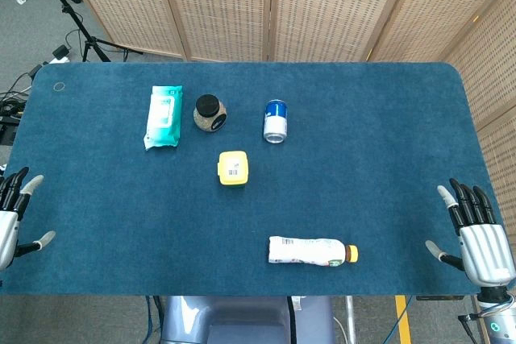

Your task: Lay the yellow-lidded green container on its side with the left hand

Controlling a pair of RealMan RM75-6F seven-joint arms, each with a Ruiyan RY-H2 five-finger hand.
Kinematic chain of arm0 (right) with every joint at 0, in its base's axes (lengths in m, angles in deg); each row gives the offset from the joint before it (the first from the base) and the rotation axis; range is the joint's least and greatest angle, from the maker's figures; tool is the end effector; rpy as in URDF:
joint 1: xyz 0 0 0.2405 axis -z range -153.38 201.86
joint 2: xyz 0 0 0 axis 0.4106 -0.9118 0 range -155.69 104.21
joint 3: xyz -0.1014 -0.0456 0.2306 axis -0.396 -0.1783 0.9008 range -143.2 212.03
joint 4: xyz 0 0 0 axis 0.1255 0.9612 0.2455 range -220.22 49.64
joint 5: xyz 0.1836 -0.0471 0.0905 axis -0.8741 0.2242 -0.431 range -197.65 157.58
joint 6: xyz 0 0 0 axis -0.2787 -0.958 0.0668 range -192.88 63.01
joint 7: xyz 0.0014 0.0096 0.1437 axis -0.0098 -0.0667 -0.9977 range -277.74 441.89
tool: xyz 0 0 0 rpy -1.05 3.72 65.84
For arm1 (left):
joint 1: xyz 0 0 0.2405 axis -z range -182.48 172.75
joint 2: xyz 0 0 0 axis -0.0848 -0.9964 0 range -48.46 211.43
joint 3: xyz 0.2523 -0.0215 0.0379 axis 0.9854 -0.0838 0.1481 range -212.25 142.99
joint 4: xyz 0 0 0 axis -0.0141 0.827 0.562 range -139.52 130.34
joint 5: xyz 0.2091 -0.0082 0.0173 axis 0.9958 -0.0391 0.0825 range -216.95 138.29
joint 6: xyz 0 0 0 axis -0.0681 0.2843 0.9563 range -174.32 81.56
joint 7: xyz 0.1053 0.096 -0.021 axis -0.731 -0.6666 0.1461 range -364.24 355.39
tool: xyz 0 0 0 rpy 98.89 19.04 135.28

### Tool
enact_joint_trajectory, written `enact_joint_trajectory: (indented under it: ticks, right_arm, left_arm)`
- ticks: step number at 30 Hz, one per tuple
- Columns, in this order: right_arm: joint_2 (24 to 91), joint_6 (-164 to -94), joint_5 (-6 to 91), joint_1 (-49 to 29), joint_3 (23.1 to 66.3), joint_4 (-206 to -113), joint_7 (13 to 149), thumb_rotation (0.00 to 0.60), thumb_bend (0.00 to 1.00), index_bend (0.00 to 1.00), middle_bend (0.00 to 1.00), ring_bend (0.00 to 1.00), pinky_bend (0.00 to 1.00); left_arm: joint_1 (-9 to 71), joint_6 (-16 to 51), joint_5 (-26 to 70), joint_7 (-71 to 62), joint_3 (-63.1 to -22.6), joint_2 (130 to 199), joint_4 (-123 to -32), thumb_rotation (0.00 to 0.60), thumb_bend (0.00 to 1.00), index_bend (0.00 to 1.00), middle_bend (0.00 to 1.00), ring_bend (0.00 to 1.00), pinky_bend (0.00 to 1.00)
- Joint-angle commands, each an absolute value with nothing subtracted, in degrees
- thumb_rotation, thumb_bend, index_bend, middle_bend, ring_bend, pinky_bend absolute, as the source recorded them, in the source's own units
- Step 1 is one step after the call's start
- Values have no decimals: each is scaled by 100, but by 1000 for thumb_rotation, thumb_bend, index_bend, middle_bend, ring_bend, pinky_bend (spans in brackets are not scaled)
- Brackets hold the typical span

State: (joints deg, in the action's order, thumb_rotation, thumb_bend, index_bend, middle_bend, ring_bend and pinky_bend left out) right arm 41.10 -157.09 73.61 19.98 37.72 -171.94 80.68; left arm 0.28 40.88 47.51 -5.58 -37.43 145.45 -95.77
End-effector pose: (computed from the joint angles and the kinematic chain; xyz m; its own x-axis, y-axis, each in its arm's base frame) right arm -0.3028 -0.1781 0.1619 0.4124 0.1244 0.9025 -0.8950 -0.1294 0.4269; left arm -0.3101 0.1826 0.1660 0.4343 -0.0391 0.8999 0.8998 -0.0267 -0.4354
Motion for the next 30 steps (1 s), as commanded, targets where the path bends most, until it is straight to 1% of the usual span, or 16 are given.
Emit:
enact_joint_trajectory:
  ticks: [1, 10, 15, 18, 21, 22, 23, 25, 29, 30]
  right_arm:
    - [4115, -15700, 7356, 1996, 3770, -17192, 8082, 600, 0, 0, 0, 0, 0]
    - [4098, -15730, 7367, 2019, 3759, -17202, 8067, 600, 0, 0, 0, 0, 0]
    - [4044, -15790, 7342, 2044, 3788, -17254, 7999, 600, 0, 0, 0, 0, 0]
    - [4009, -15793, 7313, 2052, 3800, -17288, 7954, 600, 0, 0, 0, 0, 0]
    - [3978, -15774, 7255, 2051, 3826, -17310, 7908, 600, 0, 0, 0, 0, 0]
    - [3966, -15755, 7217, 2047, 3842, -17317, 7891, 600, 0, 0, 0, 0, 0]
    - [3959, -15738, 7187, 2043, 3854, -17315, 7878, 600, 0, 0, 0, 0, 0]
    - [3941, -15662, 7077, 2025, 3893, -17310, 7853, 600, 0, 0, 0, 0, 0]
    - [3920, -15559, 6961, 1994, 3934, -17310, 7828, 600, 0, 0, 0, 0, 0]
    - [3915, -15514, 6896, 1984, 3956, -17303, 7813, 600, 0, 0, 0, 0, 0]
  left_arm:
    - [32, 4078, 4741, -539, -3748, 14538, -9579, 600, 0, 0, 0, 0, 0]
    - [80, 3954, 4676, -569, -3760, 14545, -9581, 600, 0, 0, 0, 0, 0]
    - [361, 3609, 4747, -578, -3819, 14603, -9629, 600, 0, 0, 0, 0, 0]
    - [781, 3129, 4898, -502, -3904, 14683, -9712, 600, 0, 0, 0, 0, 0]
    - [1307, 2425, 4944, -418, -4005, 14773, -9864, 600, 0, 0, 0, 0, 0]
    - [1579, 2090, 4920, -437, -4095, 14855, -9911, 600, 0, 0, 0, 0, 0]
    - [1726, 1911, 4879, -451, -4153, 14915, -9919, 600, 0, 0, 0, 0, 0]
    - [2239, 1397, 4778, -595, -4381, 15256, -9857, 600, 0, 0, 0, 0, 0]
    - [2747, 934, 4399, -872, -4659, 15838, -9558, 600, 0, 0, 0, 0, 0]
    - [2953, 753, 4211, -915, -4772, 16108, -9415, 600, 0, 0, 0, 0, 0]
